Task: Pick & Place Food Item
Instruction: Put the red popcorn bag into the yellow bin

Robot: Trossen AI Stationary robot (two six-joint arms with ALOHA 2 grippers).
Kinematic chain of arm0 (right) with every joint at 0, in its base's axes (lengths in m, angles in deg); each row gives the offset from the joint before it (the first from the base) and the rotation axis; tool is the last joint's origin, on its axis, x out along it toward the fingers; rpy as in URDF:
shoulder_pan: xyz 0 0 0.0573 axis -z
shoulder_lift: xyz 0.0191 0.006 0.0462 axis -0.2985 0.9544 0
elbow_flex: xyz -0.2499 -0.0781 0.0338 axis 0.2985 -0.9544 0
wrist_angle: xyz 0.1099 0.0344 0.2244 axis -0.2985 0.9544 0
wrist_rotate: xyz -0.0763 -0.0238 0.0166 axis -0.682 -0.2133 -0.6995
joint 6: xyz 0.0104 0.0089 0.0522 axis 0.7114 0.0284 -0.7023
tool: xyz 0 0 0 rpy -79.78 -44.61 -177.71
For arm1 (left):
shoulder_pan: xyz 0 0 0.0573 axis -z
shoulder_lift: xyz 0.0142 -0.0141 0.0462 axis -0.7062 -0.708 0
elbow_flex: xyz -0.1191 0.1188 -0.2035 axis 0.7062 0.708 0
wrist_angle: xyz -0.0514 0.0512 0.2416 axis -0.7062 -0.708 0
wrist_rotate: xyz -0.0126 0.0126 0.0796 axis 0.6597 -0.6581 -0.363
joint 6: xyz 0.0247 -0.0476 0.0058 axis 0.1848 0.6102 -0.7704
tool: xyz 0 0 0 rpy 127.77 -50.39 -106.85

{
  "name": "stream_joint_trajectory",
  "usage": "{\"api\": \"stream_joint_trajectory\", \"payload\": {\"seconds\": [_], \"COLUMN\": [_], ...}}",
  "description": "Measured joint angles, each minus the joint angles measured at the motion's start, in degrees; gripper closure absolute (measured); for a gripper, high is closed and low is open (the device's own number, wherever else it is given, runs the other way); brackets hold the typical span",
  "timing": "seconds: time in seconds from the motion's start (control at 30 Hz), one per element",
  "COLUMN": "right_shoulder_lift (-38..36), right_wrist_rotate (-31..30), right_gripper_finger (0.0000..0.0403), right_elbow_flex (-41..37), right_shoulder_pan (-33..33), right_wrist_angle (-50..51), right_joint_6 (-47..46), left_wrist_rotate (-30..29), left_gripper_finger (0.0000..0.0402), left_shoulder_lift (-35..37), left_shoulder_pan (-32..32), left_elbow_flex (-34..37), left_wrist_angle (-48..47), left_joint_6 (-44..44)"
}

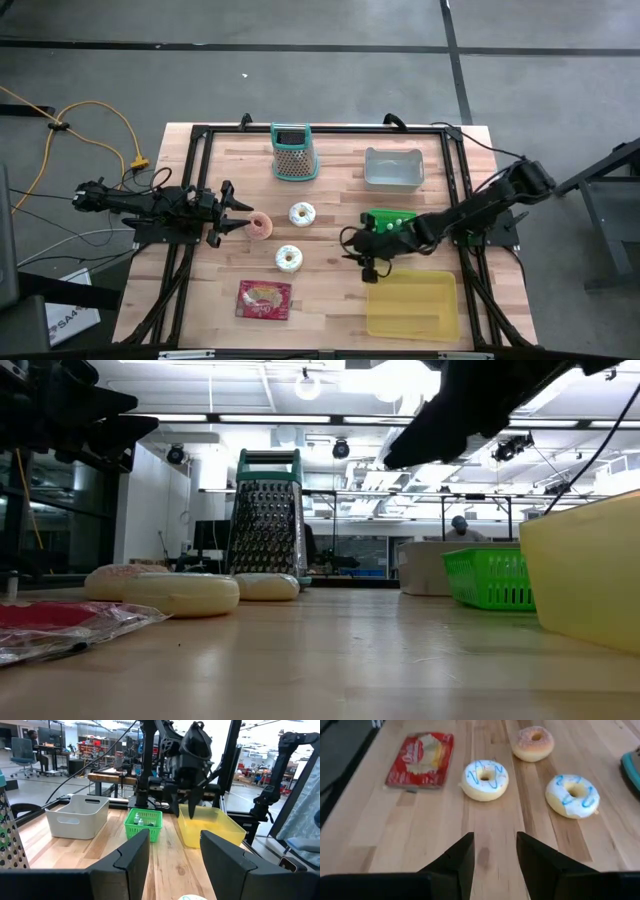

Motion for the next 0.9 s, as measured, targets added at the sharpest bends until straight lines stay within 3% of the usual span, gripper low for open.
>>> {"api": "stream_joint_trajectory", "payload": {"seconds": [0.37,0.7,0.9], "right_shoulder_lift": [11.88,18.58,23.02], "right_wrist_rotate": [4.88,6.82,6.88], "right_gripper_finger": [0.0270,0.0270,0.0270], "right_elbow_flex": [13.18,13.77,13.77], "right_shoulder_pan": [0.00,-0.50,-0.55], "right_wrist_angle": [1.15,-0.24,-7.96], "right_joint_6": [4.60,2.61,3.22], "left_wrist_rotate": [0.00,0.02,0.00], "left_gripper_finger": [0.0232,0.0232,0.0232], "left_shoulder_lift": [0.01,0.01,0.01], "left_shoulder_pan": [0.01,0.01,0.00], "left_elbow_flex": [0.00,0.00,0.00], "left_wrist_angle": [0.00,0.00,0.02], "left_joint_6": [0.00,0.00,0.00]}}
